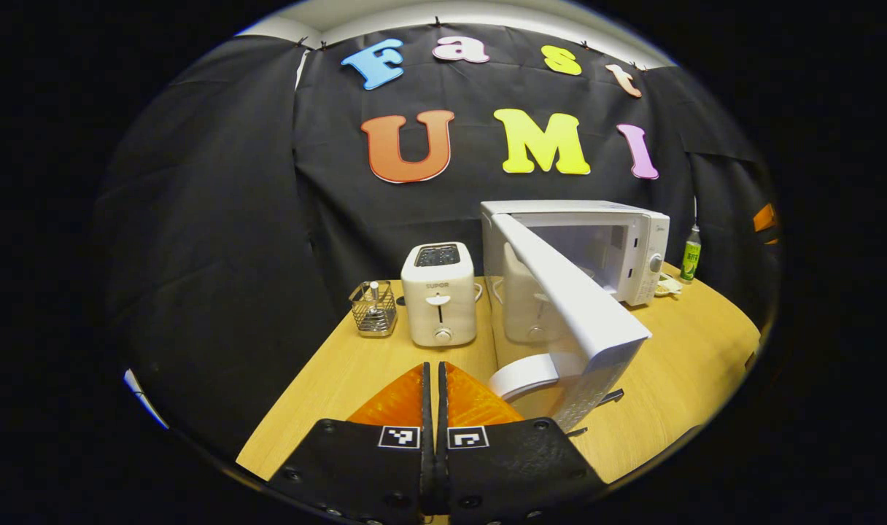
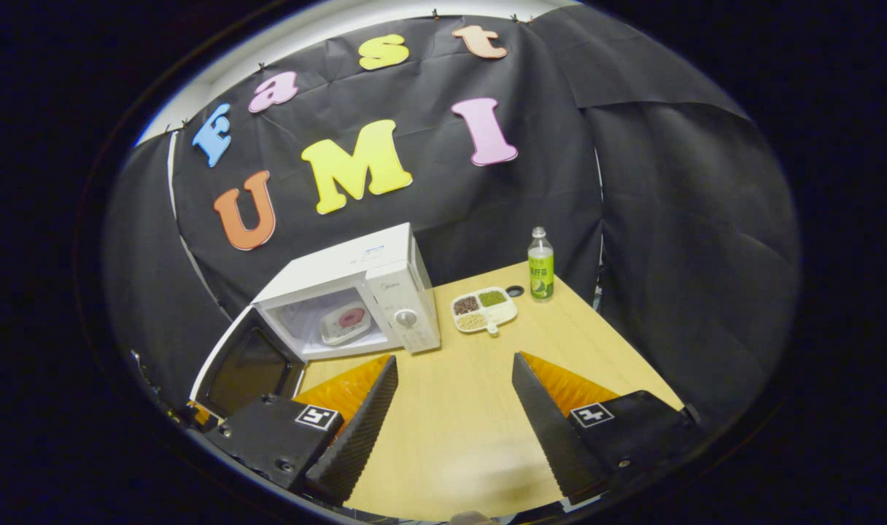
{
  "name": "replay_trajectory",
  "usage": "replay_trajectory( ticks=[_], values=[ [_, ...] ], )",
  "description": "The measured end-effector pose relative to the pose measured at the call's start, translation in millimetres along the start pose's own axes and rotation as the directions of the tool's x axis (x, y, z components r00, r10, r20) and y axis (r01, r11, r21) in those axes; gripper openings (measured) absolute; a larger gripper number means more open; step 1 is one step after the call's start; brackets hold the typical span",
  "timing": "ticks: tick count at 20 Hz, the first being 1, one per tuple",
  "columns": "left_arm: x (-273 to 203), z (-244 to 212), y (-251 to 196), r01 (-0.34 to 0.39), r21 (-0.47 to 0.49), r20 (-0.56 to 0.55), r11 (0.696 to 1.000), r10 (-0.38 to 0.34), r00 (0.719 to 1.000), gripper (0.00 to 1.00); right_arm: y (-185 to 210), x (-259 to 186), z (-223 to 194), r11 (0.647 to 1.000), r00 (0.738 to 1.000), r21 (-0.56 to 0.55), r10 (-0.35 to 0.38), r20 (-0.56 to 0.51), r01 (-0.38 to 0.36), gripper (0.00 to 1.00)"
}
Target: Open the microwave oven with the left hand, put the food in, and close the microwave oven.
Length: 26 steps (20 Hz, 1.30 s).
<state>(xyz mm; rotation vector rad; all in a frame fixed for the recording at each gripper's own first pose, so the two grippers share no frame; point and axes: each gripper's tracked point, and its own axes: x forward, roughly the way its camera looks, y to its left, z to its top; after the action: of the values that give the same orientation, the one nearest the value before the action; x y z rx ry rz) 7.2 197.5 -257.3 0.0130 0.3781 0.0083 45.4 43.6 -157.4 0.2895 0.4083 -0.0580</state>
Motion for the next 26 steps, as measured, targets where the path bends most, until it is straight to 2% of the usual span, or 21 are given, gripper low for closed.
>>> replay_trajectory(
  ticks=[1, 2, 9, 10, 11, 12, 13, 17, 18, 19, 20, 26],
  values=[
    [0, 1, -13, 0.022, -0.003, 0.001, 1.0, -0.022, 1.0, 0.0, -1, -1, 1, 1.0, 1.0, -0.002, 0.001, 0.0, -0.001, 0.91],
    [-1, 2, -25, 0.043, -0.009, 0.001, 0.999, -0.043, 0.999, 0.0, -5, -2, 1, 1.0, 1.0, -0.002, -0.006, -0.006, 0.006, 1.0],
    [10, 18, -110, 0.194, -0.002, 0.045, 0.981, -0.193, 0.98, 0.0, -9, -7, 9, 1.0, 1.0, -0.028, 0.011, -0.01, -0.011, 1.0],
    [11, 19, -122, 0.214, -0.007, 0.048, 0.977, -0.213, 0.976, 0.0, -9, -6, 10, 1.0, 1.0, -0.025, 0.014, -0.008, -0.014, 0.91],
    [15, 20, -134, 0.229, -0.005, 0.049, 0.973, -0.229, 0.972, 0.0, -10, -6, 13, 1.0, 1.0, -0.025, 0.016, -0.009, -0.016, 0.92],
    [18, 19, -145, 0.246, -0.001, 0.05, 0.969, -0.246, 0.968, 0.0, -11, -5, 15, 1.0, 1.0, -0.026, 0.016, -0.005, -0.016, 1.0],
    [22, 20, -156, 0.265, 0.003, 0.051, 0.964, -0.265, 0.963, 0.0, -11, -5, 17, 0.999, 1.0, -0.028, 0.017, -0.002, -0.017, 1.0],
    [37, 34, -193, 0.314, 0.021, 0.065, 0.949, -0.315, 0.947, 0.0, -16, -1, 29, 0.999, 1.0, -0.046, 0.022, 0.006, -0.022, 1.0],
    [42, 37, -201, 0.326, 0.024, 0.068, 0.945, -0.327, 0.943, 0.0, -18, 1, 29, 0.999, 1.0, -0.044, 0.025, -0.002, -0.025, 0.92],
    [48, 38, -210, 0.339, 0.029, 0.064, 0.94, -0.34, 0.938, 0.0, -20, 2, 32, 0.999, 1.0, -0.039, 0.027, -0.007, -0.027, 0.92],
    [53, 39, -218, 0.35, 0.041, 0.061, 0.936, -0.352, 0.934, 0.0, -22, 3, 35, 0.999, 1.0, -0.036, 0.027, -0.006, -0.027, 1.0],
    [86, 48, -260, 0.382, 0.052, 0.054, 0.923, -0.384, 0.922, 0.0, -45, 14, 55, 0.999, 1.0, -0.053, 0.01, 0.003, -0.01, 1.0]
  ],
)
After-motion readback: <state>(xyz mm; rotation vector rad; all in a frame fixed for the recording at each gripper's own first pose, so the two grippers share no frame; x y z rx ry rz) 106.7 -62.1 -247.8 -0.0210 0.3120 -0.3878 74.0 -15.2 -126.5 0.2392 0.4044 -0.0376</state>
